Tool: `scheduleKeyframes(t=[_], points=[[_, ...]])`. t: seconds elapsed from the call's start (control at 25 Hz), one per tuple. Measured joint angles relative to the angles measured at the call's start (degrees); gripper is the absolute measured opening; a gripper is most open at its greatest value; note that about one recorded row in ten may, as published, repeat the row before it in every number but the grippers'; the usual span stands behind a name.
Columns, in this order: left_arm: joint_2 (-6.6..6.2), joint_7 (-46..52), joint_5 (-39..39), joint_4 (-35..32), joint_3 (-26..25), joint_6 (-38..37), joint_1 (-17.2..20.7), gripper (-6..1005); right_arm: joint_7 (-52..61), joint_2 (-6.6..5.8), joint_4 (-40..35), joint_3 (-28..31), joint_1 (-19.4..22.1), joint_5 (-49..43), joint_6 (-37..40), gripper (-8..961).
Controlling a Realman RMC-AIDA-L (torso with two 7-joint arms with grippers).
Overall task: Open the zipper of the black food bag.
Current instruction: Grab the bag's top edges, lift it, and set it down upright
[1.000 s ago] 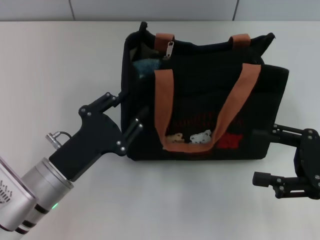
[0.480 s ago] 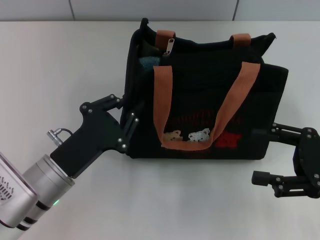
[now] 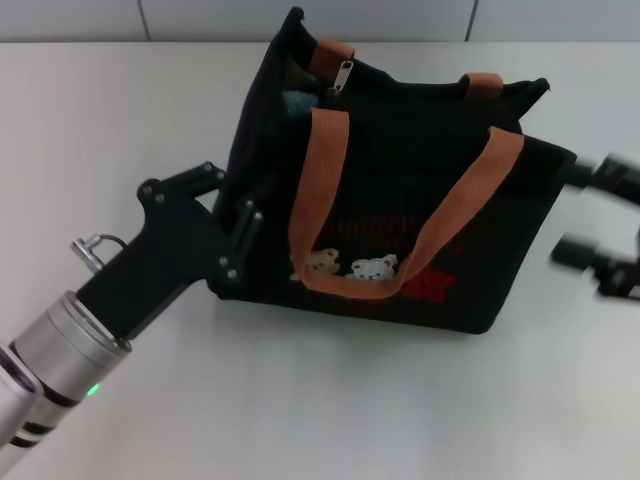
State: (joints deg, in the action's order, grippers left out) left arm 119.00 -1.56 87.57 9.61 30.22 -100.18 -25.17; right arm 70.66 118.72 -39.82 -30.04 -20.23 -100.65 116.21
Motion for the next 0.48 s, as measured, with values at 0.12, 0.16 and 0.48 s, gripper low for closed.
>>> scheduleKeyframes(t=[0.12, 0.16, 0.48], points=[[-0.09, 0.85, 0.00, -1.79, -0.04, -1.76, -0.08, 169, 3.34, -0.10, -1.45, 1.82, -0.09, 2.92, -0.69, 839], [-0.09, 1.82, -0.01, -3.25, -0.04, -2.50, -0.15, 169, 5.48, -0.18, -2.95, 2.82, -0.36, 4.12, -1.39, 839], [-0.10, 6.20, 0.02, -11.40, 0.58, -4.97, -1.61, 161, 20.05, -0.23, -29.31, -2.56, -5.98, -1.22, -7.26, 840]])
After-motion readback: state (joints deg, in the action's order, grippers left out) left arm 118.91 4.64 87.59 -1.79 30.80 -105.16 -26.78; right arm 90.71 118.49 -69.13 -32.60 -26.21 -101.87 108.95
